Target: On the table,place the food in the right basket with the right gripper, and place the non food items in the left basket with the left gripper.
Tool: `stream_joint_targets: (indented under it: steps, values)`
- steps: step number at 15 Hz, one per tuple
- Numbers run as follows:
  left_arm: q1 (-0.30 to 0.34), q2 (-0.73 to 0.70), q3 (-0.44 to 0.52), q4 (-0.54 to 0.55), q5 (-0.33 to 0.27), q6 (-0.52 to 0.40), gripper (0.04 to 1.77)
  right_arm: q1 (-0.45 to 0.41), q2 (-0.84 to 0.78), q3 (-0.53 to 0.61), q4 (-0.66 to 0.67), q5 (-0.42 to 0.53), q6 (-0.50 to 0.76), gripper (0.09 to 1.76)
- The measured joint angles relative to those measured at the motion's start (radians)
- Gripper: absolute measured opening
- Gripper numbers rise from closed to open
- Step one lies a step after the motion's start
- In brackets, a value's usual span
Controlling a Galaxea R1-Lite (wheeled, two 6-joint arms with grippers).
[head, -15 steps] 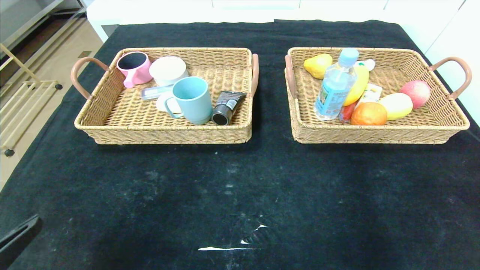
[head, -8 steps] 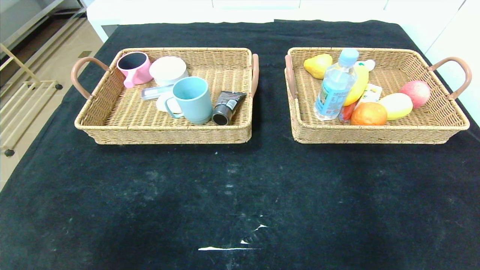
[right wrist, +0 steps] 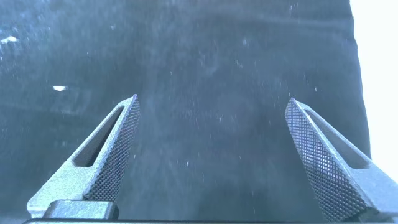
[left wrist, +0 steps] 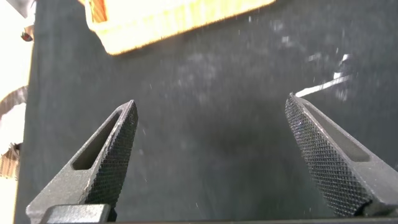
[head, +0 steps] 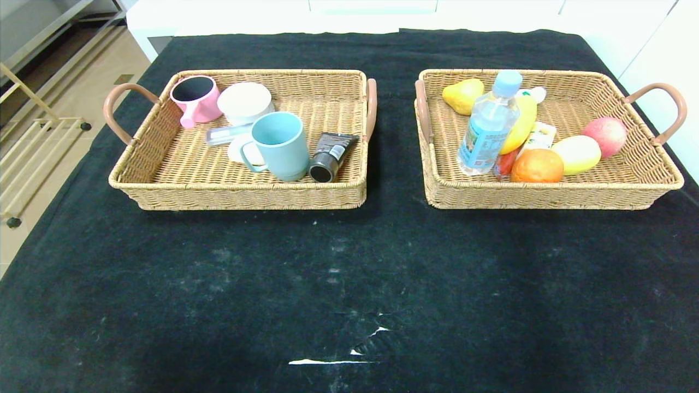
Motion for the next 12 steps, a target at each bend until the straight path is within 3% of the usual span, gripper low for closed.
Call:
stream_joint_targets:
  steps: [4,8,10,12]
  values:
    - [0.001,-0.091,0.128,-0.011,0.021,-0.061,1.72,-0.003,-0.067,0.21,-0.335,0.0,0.005,1.7]
    - [0.0,-0.119,0.25,-0.166,0.044,-0.1,1.72,-0.004,-0.085,0.46,-0.633,-0.001,-0.035,1.7]
    - [0.0,-0.121,0.321,-0.206,0.074,-0.1,1.72,-0.004,-0.087,0.573,-0.707,-0.003,-0.107,1.7]
    - [0.0,-0.123,0.357,-0.189,0.094,-0.105,1.72,-0.004,-0.088,0.617,-0.657,-0.012,-0.115,1.7]
